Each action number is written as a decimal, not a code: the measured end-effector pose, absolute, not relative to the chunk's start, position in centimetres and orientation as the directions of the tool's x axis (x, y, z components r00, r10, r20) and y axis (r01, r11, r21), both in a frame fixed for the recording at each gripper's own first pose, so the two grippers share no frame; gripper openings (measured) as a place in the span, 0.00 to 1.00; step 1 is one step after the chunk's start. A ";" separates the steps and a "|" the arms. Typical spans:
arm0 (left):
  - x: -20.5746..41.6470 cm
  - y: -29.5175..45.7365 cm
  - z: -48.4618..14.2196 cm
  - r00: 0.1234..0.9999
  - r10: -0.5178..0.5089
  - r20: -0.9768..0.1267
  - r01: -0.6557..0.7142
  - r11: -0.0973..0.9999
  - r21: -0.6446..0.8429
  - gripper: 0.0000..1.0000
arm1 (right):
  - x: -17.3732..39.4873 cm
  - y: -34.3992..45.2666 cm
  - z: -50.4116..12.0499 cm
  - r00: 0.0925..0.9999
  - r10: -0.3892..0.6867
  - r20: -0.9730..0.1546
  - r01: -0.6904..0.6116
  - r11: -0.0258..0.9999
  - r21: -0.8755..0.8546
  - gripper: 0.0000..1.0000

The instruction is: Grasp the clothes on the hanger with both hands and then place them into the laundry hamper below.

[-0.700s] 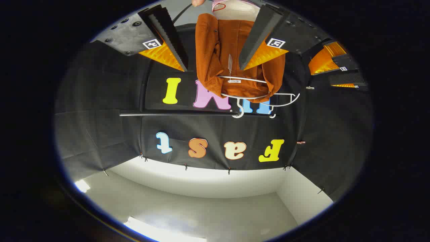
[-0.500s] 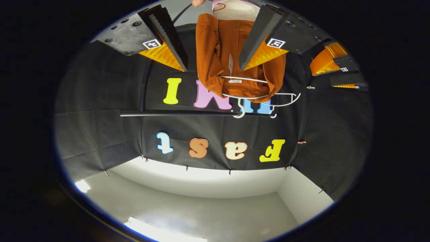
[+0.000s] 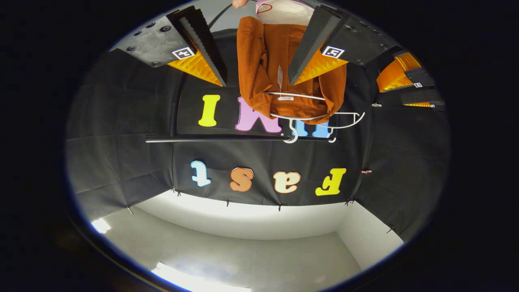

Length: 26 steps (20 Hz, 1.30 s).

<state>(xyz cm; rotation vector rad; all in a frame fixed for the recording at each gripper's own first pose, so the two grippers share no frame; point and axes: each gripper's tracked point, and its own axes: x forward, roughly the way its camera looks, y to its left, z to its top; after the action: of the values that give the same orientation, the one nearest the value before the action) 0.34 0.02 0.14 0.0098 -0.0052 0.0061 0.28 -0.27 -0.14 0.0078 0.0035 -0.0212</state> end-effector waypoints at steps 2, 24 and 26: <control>0.4 0.1 0.2 1.000 0.006 0.005 -0.006 1.000 0.010 0.95 | 0.3 -0.2 -0.1 1.000 -0.022 -0.007 0.022 1.000 0.007 0.97; 23.7 -1.9 -3.6 0.995 0.096 -0.011 -0.095 0.993 0.075 0.95 | 12.0 -2.4 -6.6 0.996 0.018 -0.092 -0.018 1.000 0.007 0.97; 25.7 -1.2 -4.3 0.992 0.128 -0.015 -0.126 0.988 0.093 0.94 | 13.4 -2.3 -7.6 0.994 0.031 -0.109 -0.030 0.999 0.013 0.98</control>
<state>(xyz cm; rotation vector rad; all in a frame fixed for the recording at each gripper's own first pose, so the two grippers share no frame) 25.71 -1.22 -4.35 0.0920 0.0213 0.1279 13.38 -2.31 -7.59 0.0118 0.1094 0.0306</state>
